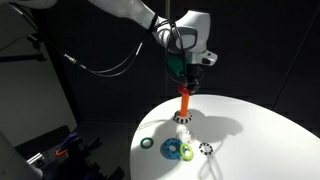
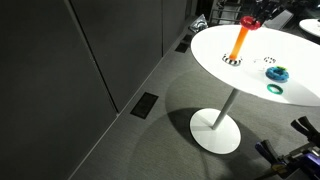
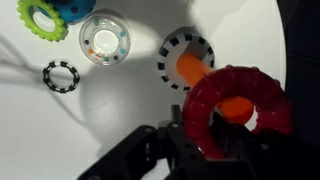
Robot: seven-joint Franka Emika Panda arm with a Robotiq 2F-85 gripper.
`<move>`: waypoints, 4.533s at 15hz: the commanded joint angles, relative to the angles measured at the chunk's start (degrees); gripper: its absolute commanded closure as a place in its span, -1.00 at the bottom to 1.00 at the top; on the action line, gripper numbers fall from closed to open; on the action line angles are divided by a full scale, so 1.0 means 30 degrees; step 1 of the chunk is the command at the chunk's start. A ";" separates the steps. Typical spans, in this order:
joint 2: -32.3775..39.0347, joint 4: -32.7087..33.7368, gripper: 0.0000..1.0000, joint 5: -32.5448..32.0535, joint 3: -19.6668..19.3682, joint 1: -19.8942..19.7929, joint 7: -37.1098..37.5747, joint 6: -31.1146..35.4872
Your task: Remove the top two circular objects on the orange object then put the pink object
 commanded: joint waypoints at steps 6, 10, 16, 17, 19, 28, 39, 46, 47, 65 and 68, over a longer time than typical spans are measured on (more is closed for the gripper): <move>0.0751 0.1789 0.78 -0.0177 0.0003 -0.0061 0.0447 -0.2113; 0.0811 0.2307 0.78 -0.0298 -0.0070 0.0016 0.0651 -0.2949; 0.1034 0.2879 0.77 -0.0905 -0.0344 0.0231 0.1502 -0.3476; 0.1088 0.2936 0.77 -0.1036 -0.0375 0.0260 0.1618 -0.3519; 0.1238 0.3056 0.77 -0.1277 -0.0452 0.0325 0.1868 -0.3534; 0.1881 0.3883 0.77 -0.1297 -0.0310 0.0250 0.2008 -0.4533; 0.2105 0.5117 0.77 -0.1344 -0.0313 0.0262 0.2033 -0.6219; 0.2510 0.5334 0.77 -0.1412 -0.0333 0.0346 0.2120 -0.6106; 0.2571 0.5355 0.77 -0.1418 -0.0337 0.0360 0.2128 -0.6094; 0.2790 0.5766 -1.00 -0.1495 -0.0301 0.0425 0.2110 -0.6091; 0.2920 0.5959 -1.00 -0.1525 -0.0305 0.0511 0.2213 -0.6059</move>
